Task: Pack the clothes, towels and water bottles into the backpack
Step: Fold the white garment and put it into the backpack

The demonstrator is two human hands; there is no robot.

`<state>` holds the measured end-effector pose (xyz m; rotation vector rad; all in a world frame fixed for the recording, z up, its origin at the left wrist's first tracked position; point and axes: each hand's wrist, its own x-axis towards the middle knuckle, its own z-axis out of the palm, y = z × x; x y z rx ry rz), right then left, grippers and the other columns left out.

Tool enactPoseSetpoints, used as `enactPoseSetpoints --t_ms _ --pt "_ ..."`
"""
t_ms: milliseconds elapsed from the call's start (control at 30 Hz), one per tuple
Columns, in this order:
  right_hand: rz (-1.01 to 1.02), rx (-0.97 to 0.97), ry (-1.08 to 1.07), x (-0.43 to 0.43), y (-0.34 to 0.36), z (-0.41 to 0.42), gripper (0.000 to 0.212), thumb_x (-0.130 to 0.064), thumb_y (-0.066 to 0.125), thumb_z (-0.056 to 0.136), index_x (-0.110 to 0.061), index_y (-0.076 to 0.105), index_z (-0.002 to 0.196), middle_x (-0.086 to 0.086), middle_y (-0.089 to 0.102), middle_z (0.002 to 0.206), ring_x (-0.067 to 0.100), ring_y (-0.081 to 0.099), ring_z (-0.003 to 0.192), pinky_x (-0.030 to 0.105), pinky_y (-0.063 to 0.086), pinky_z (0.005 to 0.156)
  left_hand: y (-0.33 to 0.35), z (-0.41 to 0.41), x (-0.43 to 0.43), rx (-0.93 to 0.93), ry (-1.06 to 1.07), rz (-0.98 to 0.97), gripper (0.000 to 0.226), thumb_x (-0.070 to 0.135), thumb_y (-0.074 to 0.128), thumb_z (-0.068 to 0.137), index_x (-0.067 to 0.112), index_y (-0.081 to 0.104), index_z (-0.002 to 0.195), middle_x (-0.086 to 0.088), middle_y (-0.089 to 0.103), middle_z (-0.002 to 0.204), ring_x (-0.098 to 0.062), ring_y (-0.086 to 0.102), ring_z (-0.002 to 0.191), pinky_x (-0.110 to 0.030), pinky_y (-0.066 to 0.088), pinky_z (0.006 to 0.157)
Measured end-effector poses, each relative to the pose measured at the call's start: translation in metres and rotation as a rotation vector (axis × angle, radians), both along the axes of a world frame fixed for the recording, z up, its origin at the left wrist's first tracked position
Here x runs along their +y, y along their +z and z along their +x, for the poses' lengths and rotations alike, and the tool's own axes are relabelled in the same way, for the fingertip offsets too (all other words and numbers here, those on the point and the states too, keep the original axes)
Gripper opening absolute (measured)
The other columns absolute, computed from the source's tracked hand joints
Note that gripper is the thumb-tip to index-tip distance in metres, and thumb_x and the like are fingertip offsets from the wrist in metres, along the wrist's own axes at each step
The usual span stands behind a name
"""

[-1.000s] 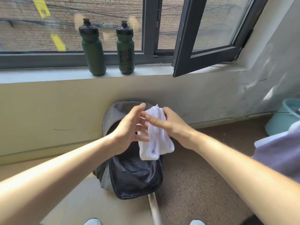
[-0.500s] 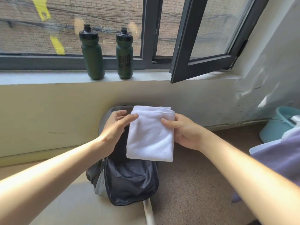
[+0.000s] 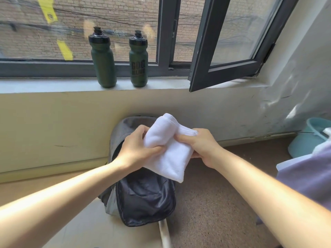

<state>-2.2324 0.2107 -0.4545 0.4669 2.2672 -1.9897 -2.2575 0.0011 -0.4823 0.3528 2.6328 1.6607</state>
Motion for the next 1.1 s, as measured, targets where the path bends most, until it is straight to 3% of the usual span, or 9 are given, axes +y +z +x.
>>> enactPoseSetpoints --t_ms 200,367,500,567,633,733,867,967,1100 --pt "0.010 -0.076 -0.069 -0.006 -0.005 -0.003 0.024 -0.019 0.064 0.090 -0.002 0.070 0.105 0.012 0.078 0.096 0.024 0.076 0.086 0.032 0.060 0.061 -0.001 0.006 -0.001 0.418 -0.275 -0.227 0.070 0.021 0.079 0.067 0.033 0.054 0.132 0.013 0.053 0.118 -0.010 0.057 0.106 -0.039 0.052 0.087" --pt "-0.324 -0.137 -0.129 -0.009 -0.006 -0.004 0.034 -0.009 0.039 0.101 -0.005 0.063 0.124 0.017 0.072 0.118 0.031 0.070 0.107 0.047 0.061 0.082 -0.010 0.004 0.002 0.687 -0.375 -0.259 0.069 0.007 0.073 0.072 0.016 0.059 0.139 0.000 0.060 0.129 -0.024 0.056 0.106 -0.047 0.053 0.082" --pt "-0.671 -0.142 -0.023 -0.005 0.007 -0.001 0.062 -0.053 0.029 0.107 -0.006 0.058 0.135 0.022 0.069 0.126 0.037 0.066 0.117 0.053 0.054 0.097 -0.011 0.001 0.001 0.714 -0.329 -0.239 0.067 -0.006 0.070 0.077 0.021 0.062 0.138 0.005 0.060 0.133 -0.026 0.054 0.115 -0.051 0.054 0.087" --pt "-0.710 -0.133 0.121 -0.003 0.012 0.003 0.073 -0.065 0.040 0.100 -0.005 0.055 0.139 0.024 0.064 0.133 0.039 0.062 0.124 0.056 0.046 0.108 -0.011 -0.001 0.001 0.694 -0.369 -0.232 0.071 -0.012 0.066 0.077 0.022 0.061 0.139 0.005 0.058 0.137 -0.027 0.056 0.121 -0.052 0.053 0.090" --pt "-0.596 -0.099 0.132 -0.004 0.012 0.004 0.058 -0.047 0.059 0.099 -0.004 0.056 0.138 0.022 0.066 0.131 0.035 0.064 0.123 0.053 0.048 0.107 -0.009 -0.001 -0.001 0.694 -0.423 -0.249 0.071 -0.013 0.062 0.079 0.024 0.060 0.139 0.004 0.055 0.140 -0.027 0.058 0.122 -0.051 0.053 0.088" --pt "-0.443 -0.056 0.048 -0.003 0.005 0.000 0.037 -0.017 0.063 0.097 -0.001 0.061 0.130 0.024 0.067 0.127 0.030 0.069 0.109 0.046 0.058 0.094 -0.003 0.003 -0.006 0.553 -0.513 -0.192 0.058 0.013 0.068 0.082 0.027 0.063 0.138 0.009 0.052 0.141 -0.016 0.057 0.128 -0.041 0.051 0.099" --pt "-0.376 -0.011 0.140 0.003 0.002 -0.002 0.042 -0.012 0.063 0.094 -0.003 0.059 0.135 0.028 0.061 0.135 0.039 0.063 0.121 0.050 0.053 0.098 0.014 0.011 -0.008 -0.003 -0.397 0.174 0.061 0.059 0.071 0.077 0.033 0.056 0.131 0.017 0.057 0.136 0.001 0.059 0.125 -0.022 0.049 0.095" --pt "-0.414 0.041 0.215 0.001 -0.001 -0.002 0.045 -0.015 0.062 0.096 -0.002 0.054 0.139 0.028 0.059 0.136 0.041 0.059 0.126 0.054 0.044 0.108 0.012 0.008 -0.011 -0.153 -0.398 0.175 0.075 0.063 0.076 0.075 0.034 0.049 0.138 0.017 0.062 0.133 0.003 0.062 0.120 -0.021 0.051 0.092" --pt "-0.380 0.152 0.191 -0.008 -0.005 -0.002 0.045 -0.019 0.064 0.098 0.000 0.054 0.137 0.021 0.065 0.120 0.034 0.063 0.116 0.047 0.047 0.103 0.007 0.011 -0.009 -0.202 -0.470 0.145 0.057 0.047 0.081 0.084 0.033 0.054 0.132 0.016 0.070 0.120 -0.002 0.066 0.113 -0.019 0.053 0.087"
